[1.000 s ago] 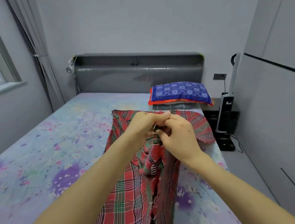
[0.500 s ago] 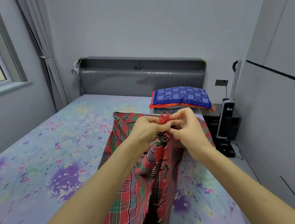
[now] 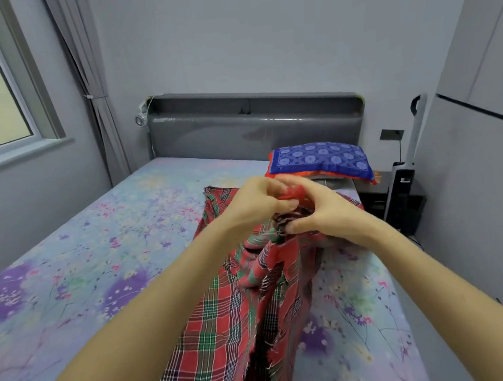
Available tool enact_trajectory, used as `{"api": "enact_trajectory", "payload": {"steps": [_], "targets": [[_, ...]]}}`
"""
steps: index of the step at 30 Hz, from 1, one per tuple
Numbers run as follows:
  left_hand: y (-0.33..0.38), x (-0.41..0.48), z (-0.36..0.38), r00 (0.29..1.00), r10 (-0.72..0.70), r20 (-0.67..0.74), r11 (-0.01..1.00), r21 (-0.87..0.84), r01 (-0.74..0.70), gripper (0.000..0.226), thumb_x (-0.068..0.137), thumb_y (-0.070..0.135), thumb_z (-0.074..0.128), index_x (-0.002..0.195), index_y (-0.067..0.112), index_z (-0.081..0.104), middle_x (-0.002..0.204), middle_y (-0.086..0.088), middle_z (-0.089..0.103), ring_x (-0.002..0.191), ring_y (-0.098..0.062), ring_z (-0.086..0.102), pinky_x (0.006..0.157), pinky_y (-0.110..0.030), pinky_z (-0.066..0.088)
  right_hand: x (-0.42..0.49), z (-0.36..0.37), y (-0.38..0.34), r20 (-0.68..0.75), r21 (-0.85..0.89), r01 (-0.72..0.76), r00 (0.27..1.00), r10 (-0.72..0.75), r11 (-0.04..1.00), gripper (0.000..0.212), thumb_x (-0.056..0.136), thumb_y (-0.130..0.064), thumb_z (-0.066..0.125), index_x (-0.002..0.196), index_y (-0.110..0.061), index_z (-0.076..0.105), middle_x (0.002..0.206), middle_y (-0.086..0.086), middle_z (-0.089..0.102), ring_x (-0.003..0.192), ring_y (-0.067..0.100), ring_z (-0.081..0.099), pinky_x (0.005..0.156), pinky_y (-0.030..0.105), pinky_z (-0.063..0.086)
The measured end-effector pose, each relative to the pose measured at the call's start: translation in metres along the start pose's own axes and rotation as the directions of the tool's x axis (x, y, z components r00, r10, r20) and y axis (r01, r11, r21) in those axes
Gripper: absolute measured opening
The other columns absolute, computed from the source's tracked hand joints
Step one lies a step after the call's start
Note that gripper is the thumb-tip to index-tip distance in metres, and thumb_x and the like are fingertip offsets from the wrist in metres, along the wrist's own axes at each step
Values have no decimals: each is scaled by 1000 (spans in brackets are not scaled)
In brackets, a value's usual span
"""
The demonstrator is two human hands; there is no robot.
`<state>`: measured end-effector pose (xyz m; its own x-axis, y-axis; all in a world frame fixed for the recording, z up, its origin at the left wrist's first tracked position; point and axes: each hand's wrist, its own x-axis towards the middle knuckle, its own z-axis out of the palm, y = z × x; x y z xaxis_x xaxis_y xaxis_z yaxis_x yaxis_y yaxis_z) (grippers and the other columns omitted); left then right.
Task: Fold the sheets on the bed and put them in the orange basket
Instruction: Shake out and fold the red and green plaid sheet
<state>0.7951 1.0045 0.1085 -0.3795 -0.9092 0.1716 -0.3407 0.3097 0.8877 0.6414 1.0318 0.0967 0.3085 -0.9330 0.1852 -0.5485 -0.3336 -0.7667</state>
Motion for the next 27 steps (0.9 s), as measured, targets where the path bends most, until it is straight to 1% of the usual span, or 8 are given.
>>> {"api": "enact_trajectory", "payload": {"steps": [3, 6, 9, 11, 13, 17, 21, 27], "targets": [[29, 4, -17, 991, 131, -3, 985, 115, -130, 9, 80, 1, 68, 87, -3, 72, 82, -22, 70, 67, -15, 57, 66, -28, 47, 13, -9, -16, -6, 2, 85, 996, -85, 996, 28, 77, -2, 74, 94, -23, 66, 86, -14, 69, 79, -8, 62, 76, 13, 47], [61, 11, -41, 958, 279, -61, 935, 246, -257, 6, 80, 6, 69, 83, 8, 73, 69, -2, 67, 60, -6, 55, 59, -20, 45, 34, -26, -41, -188, -95, 218, 954, -232, 971, 20, 75, -9, 78, 91, -20, 73, 78, -19, 68, 73, -9, 62, 72, 15, 50], [77, 17, -70, 902, 348, -257, 936, 40, -349, 10, 81, 8, 70, 85, 17, 69, 80, 2, 69, 74, -7, 63, 73, -21, 52, 58, -47, -66, -304, -132, 278, 902, -306, 951, 22, 74, -19, 79, 68, -1, 67, 58, -4, 53, 57, 6, 45, 59, 28, 40], [73, 15, -88, 824, 366, -432, 908, -28, -418, 11, 82, 10, 70, 84, 18, 64, 84, 2, 68, 78, -9, 64, 78, -25, 52, 71, -60, -81, -371, -112, 328, 862, -346, 938, 37, 74, -20, 79, 62, 8, 58, 57, 8, 45, 57, 12, 37, 57, 30, 32], [56, 7, -94, 753, 424, -503, 895, 106, -433, 11, 82, 14, 70, 84, 17, 60, 88, 3, 66, 83, -9, 63, 79, -27, 53, 79, -71, -98, -439, -33, 348, 837, -326, 937, 27, 73, -20, 80, 66, 2, 66, 62, 17, 60, 60, 15, 49, 58, 39, 43], [14, -5, -89, 612, 679, -405, 721, 525, -453, 8, 77, 12, 67, 83, 11, 61, 90, 2, 62, 84, -15, 59, 72, -37, 52, 92, -86, -141, -515, 22, 403, 789, -335, 915, 10, 72, -17, 81, 69, -11, 73, 74, 15, 72, 66, 20, 62, 69, 47, 54], [-1, -15, -86, 502, 768, -397, 619, 658, -428, 8, 83, 15, 65, 87, 9, 62, 92, 0, 61, 81, -15, 57, 71, -30, 50, 105, -87, -175, -544, 6, 432, 758, -360, 902, 11, 72, -17, 81, 66, -20, 72, 68, 4, 71, 64, 19, 66, 66, 39, 54], [-20, -23, -97, 519, 707, -480, 656, 719, -229, 23, 72, -11, 47, 82, 2, 64, 88, -7, 62, 73, -24, 57, 55, -37, 50, 113, -76, -199, -549, 68, 474, 753, -363, 878, 16, 71, -13, 81, 62, -23, 71, 64, -2, 71, 66, 23, 68, 71, 37, 59]]}}
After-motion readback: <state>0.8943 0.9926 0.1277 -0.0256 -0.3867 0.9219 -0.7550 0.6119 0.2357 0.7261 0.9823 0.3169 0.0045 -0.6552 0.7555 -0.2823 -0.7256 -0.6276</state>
